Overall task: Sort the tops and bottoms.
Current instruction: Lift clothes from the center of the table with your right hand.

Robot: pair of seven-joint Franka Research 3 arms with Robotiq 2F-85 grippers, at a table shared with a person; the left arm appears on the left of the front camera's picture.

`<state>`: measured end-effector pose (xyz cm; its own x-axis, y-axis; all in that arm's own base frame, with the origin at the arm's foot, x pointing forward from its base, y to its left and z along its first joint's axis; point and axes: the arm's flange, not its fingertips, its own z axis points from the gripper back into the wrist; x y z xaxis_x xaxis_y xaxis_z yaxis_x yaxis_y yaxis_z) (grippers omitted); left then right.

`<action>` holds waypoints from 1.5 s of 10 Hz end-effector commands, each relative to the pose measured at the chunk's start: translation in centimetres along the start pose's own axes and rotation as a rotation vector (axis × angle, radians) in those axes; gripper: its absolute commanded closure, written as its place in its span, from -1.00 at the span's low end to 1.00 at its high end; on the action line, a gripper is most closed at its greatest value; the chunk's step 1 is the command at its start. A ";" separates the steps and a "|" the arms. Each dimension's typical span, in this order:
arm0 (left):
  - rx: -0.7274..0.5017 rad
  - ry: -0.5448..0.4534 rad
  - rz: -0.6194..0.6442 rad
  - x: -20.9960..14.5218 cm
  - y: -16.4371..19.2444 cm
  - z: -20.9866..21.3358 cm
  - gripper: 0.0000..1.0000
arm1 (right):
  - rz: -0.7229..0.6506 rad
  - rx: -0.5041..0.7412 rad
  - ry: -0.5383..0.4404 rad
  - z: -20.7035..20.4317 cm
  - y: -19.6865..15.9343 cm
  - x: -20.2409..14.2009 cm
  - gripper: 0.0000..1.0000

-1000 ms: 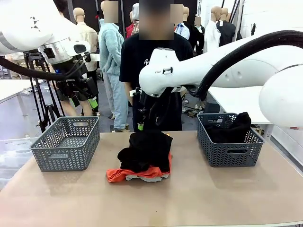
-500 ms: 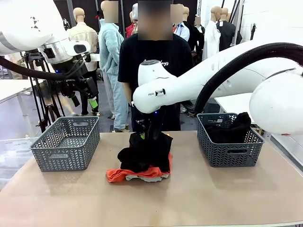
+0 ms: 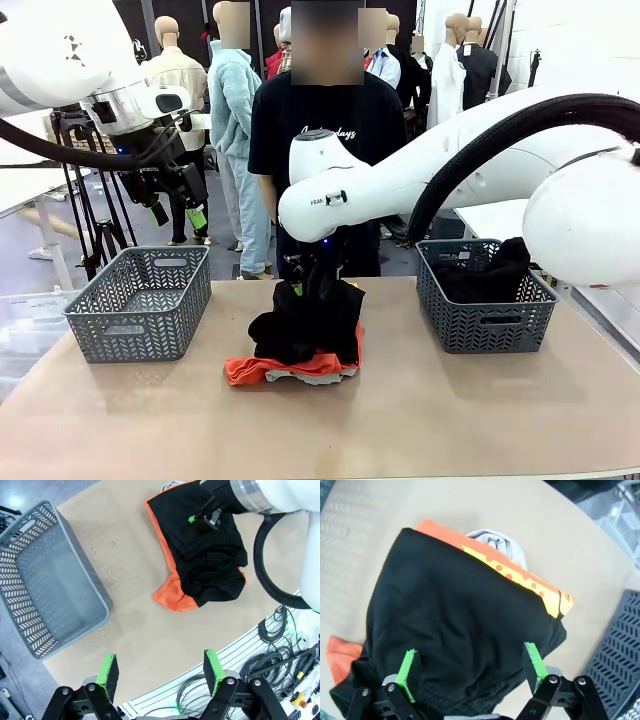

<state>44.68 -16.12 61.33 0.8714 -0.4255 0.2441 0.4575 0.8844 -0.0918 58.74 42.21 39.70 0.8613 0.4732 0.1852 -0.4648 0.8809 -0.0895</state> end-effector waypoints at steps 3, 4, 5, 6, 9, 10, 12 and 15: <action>0.008 -0.001 -0.001 -0.1 0.1 0.2 -0.76 | -0.111 -0.085 0.009 -1.1 0.9 0.4 -1.00; 0.008 -0.001 -0.001 -0.1 0.1 0.2 -0.76 | -0.119 -0.081 0.007 -1.7 0.5 0.3 -1.00; 0.008 -0.001 -0.001 -0.1 0.1 0.2 -0.76 | -0.135 -0.064 0.017 -2.3 0.4 0.0 -1.00; 0.008 -0.001 -0.001 -0.1 0.1 0.2 -0.76 | -0.127 -0.058 0.032 -2.6 0.4 -0.1 -1.00; 0.008 -0.001 -0.001 -0.1 0.1 0.2 -0.76 | -0.126 -0.031 0.048 -2.9 0.2 -0.2 -0.07; 0.008 -0.001 -0.001 -0.1 0.1 0.2 -0.76 | -0.127 -0.022 0.049 -3.0 0.2 -0.3 0.30; 0.008 -0.001 -0.001 -0.1 0.1 0.2 -0.76 | -0.130 -0.013 0.049 -2.8 0.3 -0.1 1.00; 0.008 -0.001 -0.001 -0.1 0.1 0.2 -0.76 | -0.147 0.016 0.055 -3.3 0.0 -0.9 1.00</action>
<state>44.68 -16.12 61.33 0.8714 -0.4254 0.2441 0.4575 0.8844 -0.0918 59.07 42.47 37.34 0.9205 0.3538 0.1657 -0.3452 0.9352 -0.0789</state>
